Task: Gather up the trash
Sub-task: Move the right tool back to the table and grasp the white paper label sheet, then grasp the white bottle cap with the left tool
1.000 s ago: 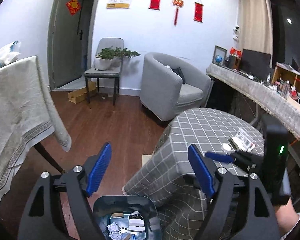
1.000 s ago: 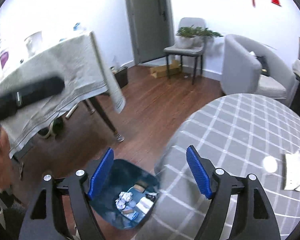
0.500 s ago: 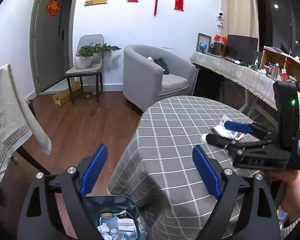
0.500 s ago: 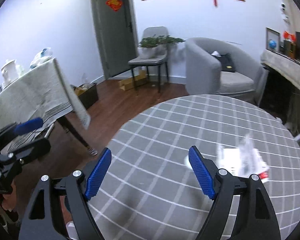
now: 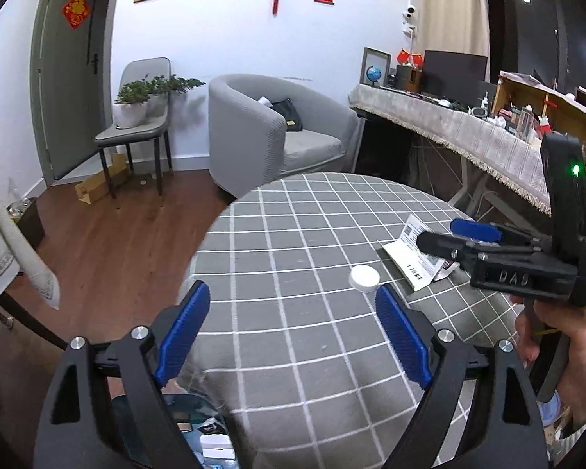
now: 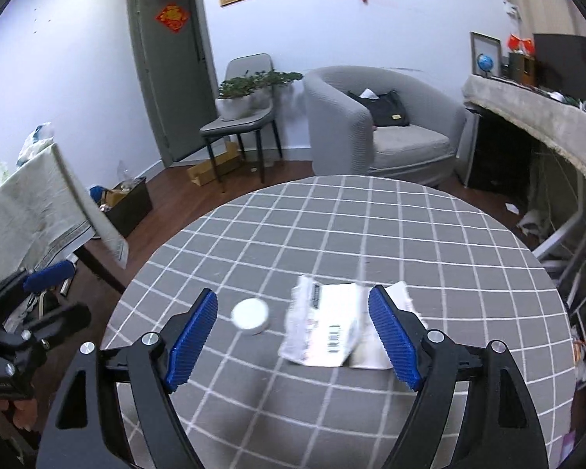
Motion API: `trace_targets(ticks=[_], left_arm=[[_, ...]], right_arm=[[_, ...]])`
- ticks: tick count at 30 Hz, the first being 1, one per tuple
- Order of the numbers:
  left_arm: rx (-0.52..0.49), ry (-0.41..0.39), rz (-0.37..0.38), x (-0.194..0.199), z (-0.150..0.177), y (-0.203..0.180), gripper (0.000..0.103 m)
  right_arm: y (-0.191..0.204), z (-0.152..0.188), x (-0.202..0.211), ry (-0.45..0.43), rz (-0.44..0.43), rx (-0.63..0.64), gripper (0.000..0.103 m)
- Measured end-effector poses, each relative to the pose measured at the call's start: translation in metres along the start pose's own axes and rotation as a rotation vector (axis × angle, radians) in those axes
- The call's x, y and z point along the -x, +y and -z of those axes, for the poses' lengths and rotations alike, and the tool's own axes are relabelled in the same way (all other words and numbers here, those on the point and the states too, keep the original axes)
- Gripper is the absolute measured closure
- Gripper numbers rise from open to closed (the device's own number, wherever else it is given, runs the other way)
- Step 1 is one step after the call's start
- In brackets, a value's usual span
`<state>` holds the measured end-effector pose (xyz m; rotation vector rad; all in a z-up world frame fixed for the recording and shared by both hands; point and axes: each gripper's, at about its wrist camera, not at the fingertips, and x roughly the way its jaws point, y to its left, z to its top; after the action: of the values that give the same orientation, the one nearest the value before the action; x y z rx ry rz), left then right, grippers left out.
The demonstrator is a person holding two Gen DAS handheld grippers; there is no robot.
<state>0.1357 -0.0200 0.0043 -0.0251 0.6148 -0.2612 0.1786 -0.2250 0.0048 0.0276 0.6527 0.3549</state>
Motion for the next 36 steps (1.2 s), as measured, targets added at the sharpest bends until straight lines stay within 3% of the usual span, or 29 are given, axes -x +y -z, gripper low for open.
trace_targets(ticks=[3,14,23,29,36], left_arm=[[-0.014,0.016,0.009,-0.013,0.001,-0.007,0.014],[-0.041,0.085,0.037,-0.054,-0.005,-0.02,0.028],[-0.067,0.141,0.05,-0.085,-0.011,-0.034,0.039],[-0.102,0.201,0.064,-0.104,-0.016,-0.05,0.046],[-0.209,0.267,0.063,-0.117,-0.015,-0.074,0.057]], right_arm=[[-0.009,-0.002,-0.008,0.025,0.017,-0.006,0.026],[-0.035,0.003,-0.059,0.191,0.018,-0.043,0.072],[-0.038,-0.005,-0.076,0.223,0.006,0.025,0.097],[-0.049,-0.018,-0.078,0.202,-0.024,0.014,0.101],[-0.059,-0.03,-0.081,0.176,-0.055,-0.018,0.101]])
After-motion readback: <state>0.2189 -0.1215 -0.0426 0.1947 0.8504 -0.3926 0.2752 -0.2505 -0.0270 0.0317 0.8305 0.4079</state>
